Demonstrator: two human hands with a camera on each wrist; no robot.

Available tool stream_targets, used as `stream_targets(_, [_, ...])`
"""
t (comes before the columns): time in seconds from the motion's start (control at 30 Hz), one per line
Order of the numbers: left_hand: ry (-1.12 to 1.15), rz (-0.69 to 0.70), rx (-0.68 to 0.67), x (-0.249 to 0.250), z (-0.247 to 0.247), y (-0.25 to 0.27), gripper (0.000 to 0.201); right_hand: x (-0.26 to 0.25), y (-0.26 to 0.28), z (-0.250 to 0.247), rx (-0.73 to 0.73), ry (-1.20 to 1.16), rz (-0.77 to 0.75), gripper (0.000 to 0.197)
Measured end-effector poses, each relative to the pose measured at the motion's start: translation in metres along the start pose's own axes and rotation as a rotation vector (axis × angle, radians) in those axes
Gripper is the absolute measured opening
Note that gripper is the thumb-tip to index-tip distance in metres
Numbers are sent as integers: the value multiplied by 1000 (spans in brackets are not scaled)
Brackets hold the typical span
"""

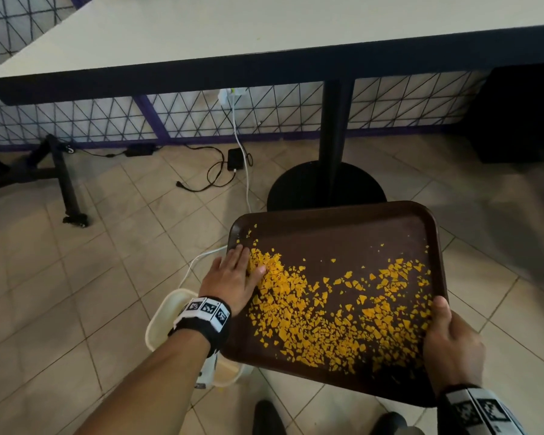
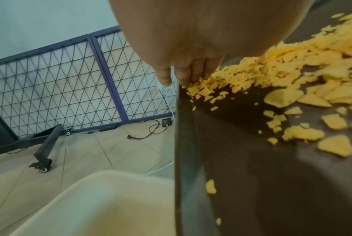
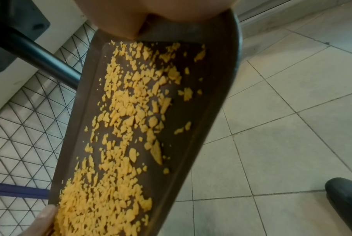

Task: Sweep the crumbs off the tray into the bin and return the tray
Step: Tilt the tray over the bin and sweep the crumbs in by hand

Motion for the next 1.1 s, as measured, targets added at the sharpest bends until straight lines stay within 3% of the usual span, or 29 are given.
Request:
stream_targets(0.13, [38, -16, 95, 7, -10, 18, 72, 1, 3, 6, -3, 25, -13, 51])
stream_targets(0.23, [94, 70, 195, 45, -32, 6, 69, 1, 6, 11, -27, 18, 12, 52])
stream_targets(0.43, [98, 571, 179, 221, -33, 0, 61, -1, 14, 21, -43, -4, 66, 54])
stream_targets(0.5, [44, 653, 157, 258, -22, 2, 60, -4, 15, 22, -39, 4, 49, 53])
stream_targets(0.6, [-7, 593, 133, 254, -8, 2, 62, -2, 15, 21, -46, 13, 52, 53])
stream_targets(0.73, [0, 360, 28, 179, 12, 9, 70, 3, 10, 17, -73, -41, 111, 54])
stream_targets(0.83, [34, 227, 64, 142, -3, 8, 70, 5, 10, 17, -88, -70, 127, 54])
stream_targets(0.97, [135, 308, 163, 182, -35, -19, 66, 4, 12, 19, -88, -87, 116, 55])
stream_targets(1.1, [115, 436, 137, 239, -33, -30, 65, -1, 14, 19, -80, -92, 82, 54])
Point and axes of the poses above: each hand's wrist, its own y-axis away from the middle knuckle, its own z-axis out of the palm, x = y × z, the point moved 9 cm from there along -y, towards the middle knuckle, and after that the axes turned 10 degrees about z, right-handed, at the moved point
